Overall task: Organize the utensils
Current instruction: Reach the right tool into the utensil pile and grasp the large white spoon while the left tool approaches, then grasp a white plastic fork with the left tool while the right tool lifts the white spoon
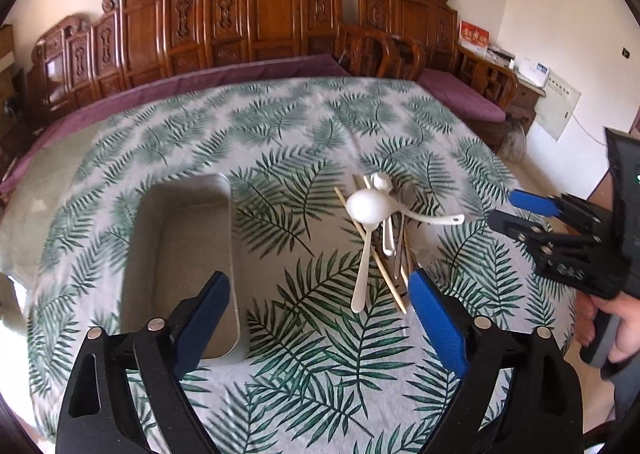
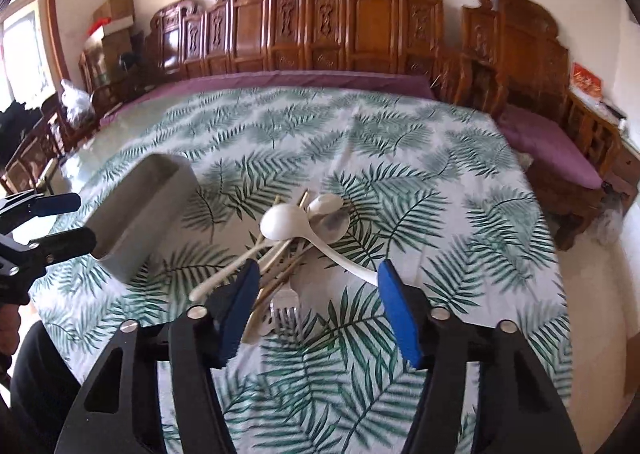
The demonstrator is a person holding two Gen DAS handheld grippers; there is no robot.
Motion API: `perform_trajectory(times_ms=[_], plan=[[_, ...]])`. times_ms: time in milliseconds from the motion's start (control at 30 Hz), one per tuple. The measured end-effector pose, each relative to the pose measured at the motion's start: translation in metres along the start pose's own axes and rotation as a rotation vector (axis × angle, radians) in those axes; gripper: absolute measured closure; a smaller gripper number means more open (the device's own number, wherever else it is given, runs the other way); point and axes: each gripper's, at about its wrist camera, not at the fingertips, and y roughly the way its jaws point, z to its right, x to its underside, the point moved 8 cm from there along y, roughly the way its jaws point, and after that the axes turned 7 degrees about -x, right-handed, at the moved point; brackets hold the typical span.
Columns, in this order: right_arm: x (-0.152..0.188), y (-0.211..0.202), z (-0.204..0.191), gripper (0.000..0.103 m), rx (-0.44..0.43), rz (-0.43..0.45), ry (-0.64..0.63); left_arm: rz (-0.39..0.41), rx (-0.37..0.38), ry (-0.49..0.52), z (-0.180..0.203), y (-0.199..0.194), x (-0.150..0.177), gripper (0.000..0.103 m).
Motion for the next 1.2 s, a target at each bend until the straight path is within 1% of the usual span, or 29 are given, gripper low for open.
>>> perform_trajectory(times_ms=[100,167,333,500,600,667,767,867,900,967,1100,1200], plan=[[0.002,0.032,0.011,0.047,-0.025,-0.06,-0.011,-0.025,0.003,0.01,0.003,0.014,0.003,0.021],[0.003,0.052,0.016,0.049,-0.029,-0.096,-0.028,-0.042,0.002,0.025,0.006,0.022,0.005,0.025],[0.006,0.094,0.025,0.05,-0.036,-0.186,-0.081,-0.068,0.013,0.056,0.014,0.036,0.007,0.033],[0.008,0.124,0.027,0.053,-0.046,-0.258,-0.135,-0.093,0.014,0.076,0.019,0.049,0.008,0.038],[0.008,0.135,0.024,0.054,-0.053,-0.292,-0.171,-0.11,0.021,0.082,0.022,0.055,0.008,0.041],[0.008,0.136,0.023,0.055,-0.064,-0.295,-0.18,-0.119,0.022,0.087,0.025,0.06,0.009,0.043],[0.007,0.138,0.02,0.061,-0.088,-0.308,-0.195,-0.135,0.025,0.098,0.029,0.067,0.01,0.045],[0.006,0.137,0.018,0.083,-0.088,-0.321,-0.216,-0.154,0.035,0.098,0.032,0.073,0.011,0.047],[0.007,0.136,0.017,0.087,-0.08,-0.327,-0.229,-0.16,0.042,0.101,0.035,0.075,0.011,0.049],[0.009,0.131,0.015,0.092,-0.091,-0.33,-0.231,-0.166,0.054,0.107,0.039,0.08,0.011,0.051],[0.005,0.108,0.019,0.092,-0.111,-0.265,-0.14,-0.178,0.085,0.095,0.042,0.09,0.013,0.052],[0.004,0.092,0.022,0.093,-0.115,-0.228,-0.108,-0.19,0.092,0.088,0.044,0.1,0.015,0.053]])
